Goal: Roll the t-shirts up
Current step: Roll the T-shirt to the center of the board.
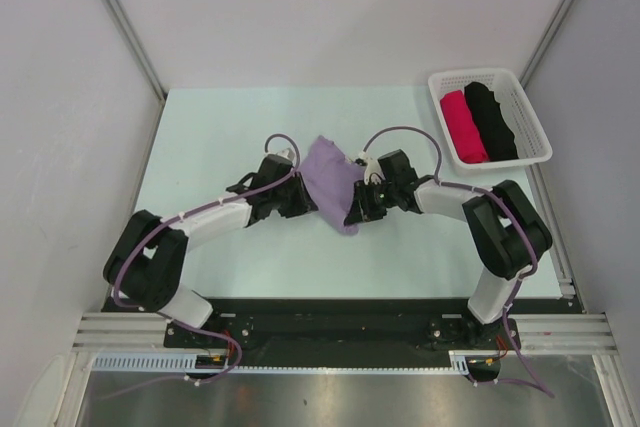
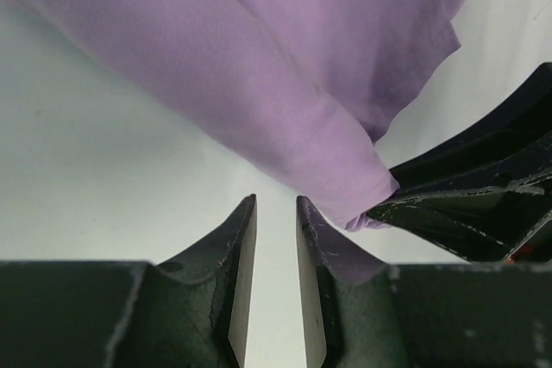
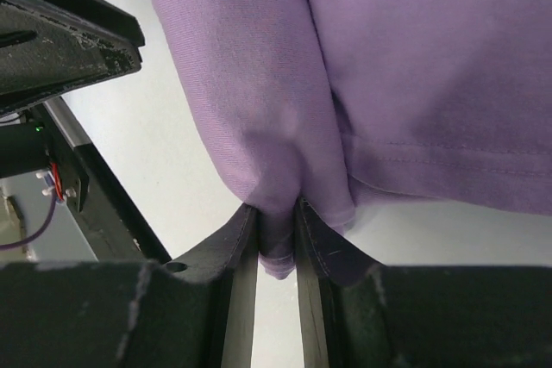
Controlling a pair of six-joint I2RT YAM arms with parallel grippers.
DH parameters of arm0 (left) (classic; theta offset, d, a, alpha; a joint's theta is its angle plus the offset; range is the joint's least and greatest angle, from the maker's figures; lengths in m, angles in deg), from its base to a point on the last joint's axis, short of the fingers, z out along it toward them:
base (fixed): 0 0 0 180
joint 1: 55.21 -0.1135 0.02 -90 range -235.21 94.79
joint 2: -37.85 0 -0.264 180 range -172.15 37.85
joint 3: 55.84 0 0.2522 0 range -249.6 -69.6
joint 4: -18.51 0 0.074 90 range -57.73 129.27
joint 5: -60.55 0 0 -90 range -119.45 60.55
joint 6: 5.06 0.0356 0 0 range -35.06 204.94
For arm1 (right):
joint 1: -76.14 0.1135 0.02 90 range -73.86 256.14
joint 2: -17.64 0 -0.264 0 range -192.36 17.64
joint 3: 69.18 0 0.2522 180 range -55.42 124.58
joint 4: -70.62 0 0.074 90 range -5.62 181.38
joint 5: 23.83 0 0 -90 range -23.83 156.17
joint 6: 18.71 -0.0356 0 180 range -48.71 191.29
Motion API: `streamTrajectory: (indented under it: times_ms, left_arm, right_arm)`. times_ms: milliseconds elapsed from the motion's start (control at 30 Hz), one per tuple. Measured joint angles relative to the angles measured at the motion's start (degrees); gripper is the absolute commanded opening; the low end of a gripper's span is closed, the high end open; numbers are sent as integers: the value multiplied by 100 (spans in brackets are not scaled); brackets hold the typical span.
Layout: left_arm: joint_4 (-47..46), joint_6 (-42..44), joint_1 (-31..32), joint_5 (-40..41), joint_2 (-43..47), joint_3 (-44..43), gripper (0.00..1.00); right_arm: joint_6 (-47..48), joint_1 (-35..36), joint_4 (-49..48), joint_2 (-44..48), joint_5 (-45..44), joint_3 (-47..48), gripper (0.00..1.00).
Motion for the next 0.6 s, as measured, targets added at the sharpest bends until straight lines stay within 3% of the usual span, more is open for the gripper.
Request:
streamTrajectory:
  times_ms: [133, 333, 400, 600]
  left_arm:
    - [-72, -15, 9, 2, -297, -313, 30]
    - [-146, -59, 11, -37, -837, -761, 30]
    - [-179, -107, 15, -46, -1001, -855, 30]
    - [-273, -179, 20, -87, -1368, -1156, 30]
  right_arm:
    - [-109, -70, -7, 0, 55, 0, 26]
    - [-197, -79, 31, 13, -39, 0, 47]
    - [-197, -81, 125, 101, -229, 0, 52]
    - [-68, -17, 472, 1038, -1300, 0, 55]
